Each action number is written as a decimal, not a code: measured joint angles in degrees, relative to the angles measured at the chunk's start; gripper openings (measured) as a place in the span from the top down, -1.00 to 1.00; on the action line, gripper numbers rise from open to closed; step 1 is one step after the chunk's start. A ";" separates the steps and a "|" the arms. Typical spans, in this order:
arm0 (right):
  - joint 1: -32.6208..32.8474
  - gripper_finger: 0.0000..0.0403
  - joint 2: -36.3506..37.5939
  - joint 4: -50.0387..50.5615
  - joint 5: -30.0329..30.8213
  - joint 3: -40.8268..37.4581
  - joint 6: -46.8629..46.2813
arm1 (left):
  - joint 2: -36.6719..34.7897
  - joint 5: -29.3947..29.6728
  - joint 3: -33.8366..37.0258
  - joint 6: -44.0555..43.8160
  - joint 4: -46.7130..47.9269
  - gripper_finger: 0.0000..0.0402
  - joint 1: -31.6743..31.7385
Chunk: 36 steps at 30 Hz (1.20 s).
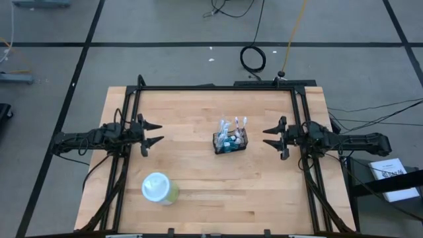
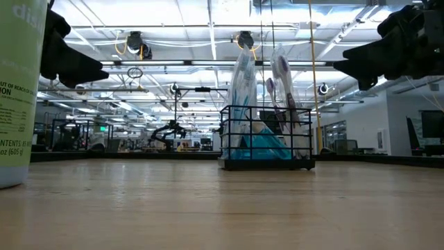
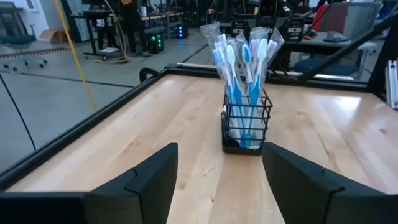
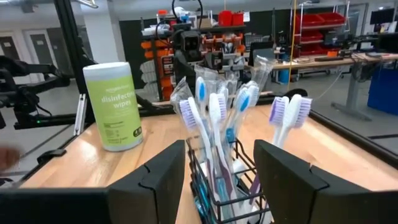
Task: Pick & Place toothbrushing station
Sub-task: Return to Home Position
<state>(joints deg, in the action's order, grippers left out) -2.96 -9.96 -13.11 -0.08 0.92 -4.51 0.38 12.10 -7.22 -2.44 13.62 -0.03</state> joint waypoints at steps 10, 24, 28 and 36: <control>0.00 0.09 -0.02 0.11 0.00 -0.05 -0.79 | 0.00 0.00 0.00 2.19 -0.16 -0.20 0.00; 0.00 0.09 -0.02 0.11 0.00 -0.08 -0.79 | 0.00 0.00 0.00 2.21 -0.16 -0.20 -0.01; 0.00 0.09 -0.02 0.11 0.00 -0.08 -0.81 | 0.00 0.00 0.00 2.21 -0.16 -0.20 -0.02; -0.02 0.09 -0.02 0.11 0.00 -0.12 -0.81 | 0.00 0.00 0.00 2.21 -0.16 -0.20 0.00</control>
<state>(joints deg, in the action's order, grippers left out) -2.98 -9.98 -12.99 -0.08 0.80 -5.32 0.38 12.10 -7.22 -0.23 13.45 -0.03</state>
